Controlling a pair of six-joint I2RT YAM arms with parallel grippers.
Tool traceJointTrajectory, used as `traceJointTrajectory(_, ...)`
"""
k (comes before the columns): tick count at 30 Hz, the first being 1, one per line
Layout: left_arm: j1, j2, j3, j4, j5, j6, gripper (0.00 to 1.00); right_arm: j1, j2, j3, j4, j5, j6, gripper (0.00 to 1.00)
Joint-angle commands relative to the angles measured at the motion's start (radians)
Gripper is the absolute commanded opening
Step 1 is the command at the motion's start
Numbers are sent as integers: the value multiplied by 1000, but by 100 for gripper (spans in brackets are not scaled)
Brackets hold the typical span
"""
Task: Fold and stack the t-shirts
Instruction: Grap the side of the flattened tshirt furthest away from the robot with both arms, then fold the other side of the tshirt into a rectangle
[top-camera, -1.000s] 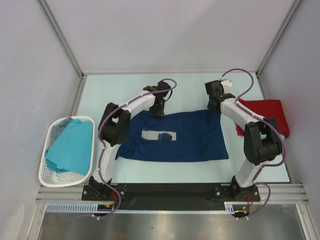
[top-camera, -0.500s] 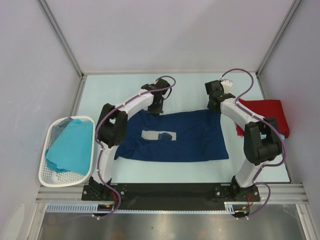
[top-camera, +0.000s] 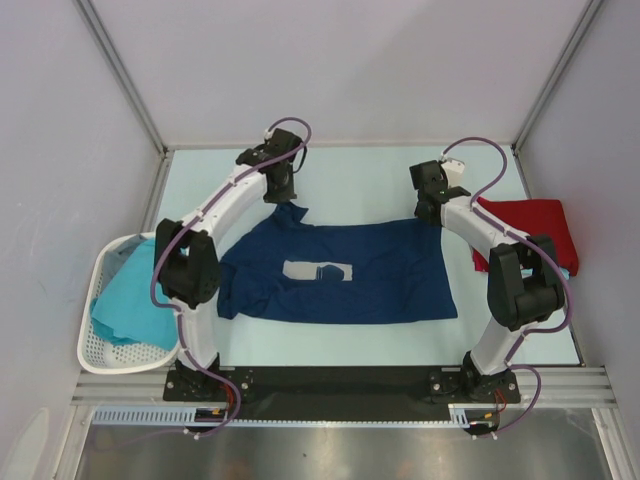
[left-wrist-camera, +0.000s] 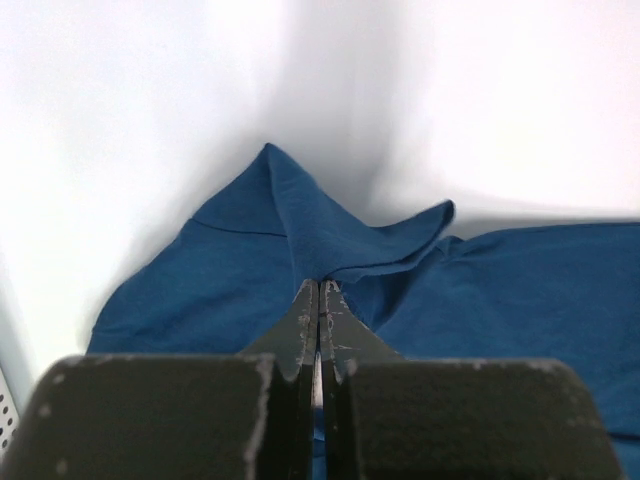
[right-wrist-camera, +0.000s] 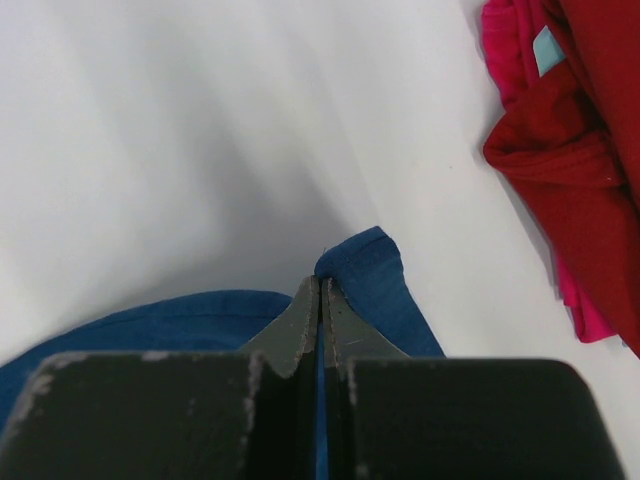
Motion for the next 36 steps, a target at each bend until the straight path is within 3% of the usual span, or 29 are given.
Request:
traceJointTrajectory(1,9,6,77,-9,7,17,0,6,-27,27,17,14,-4,0)
traceJointTrajectory(11,80,48,289,-68,4,17,0,-6,-42,100,-13,25,-7,0)
traceJointTrajectory(21,161,40,341,-59,43,8,0,-8,-55,131,-30,31,-9,0)
traceJointTrajectory(28,190,157,510,-65,96,13,0,-19,-10,200,-50,33,-12,0)
traceJointTrajectory(36,192,198,508,-50,126,-3,0,-45,22,265,-70,34,-21,0)
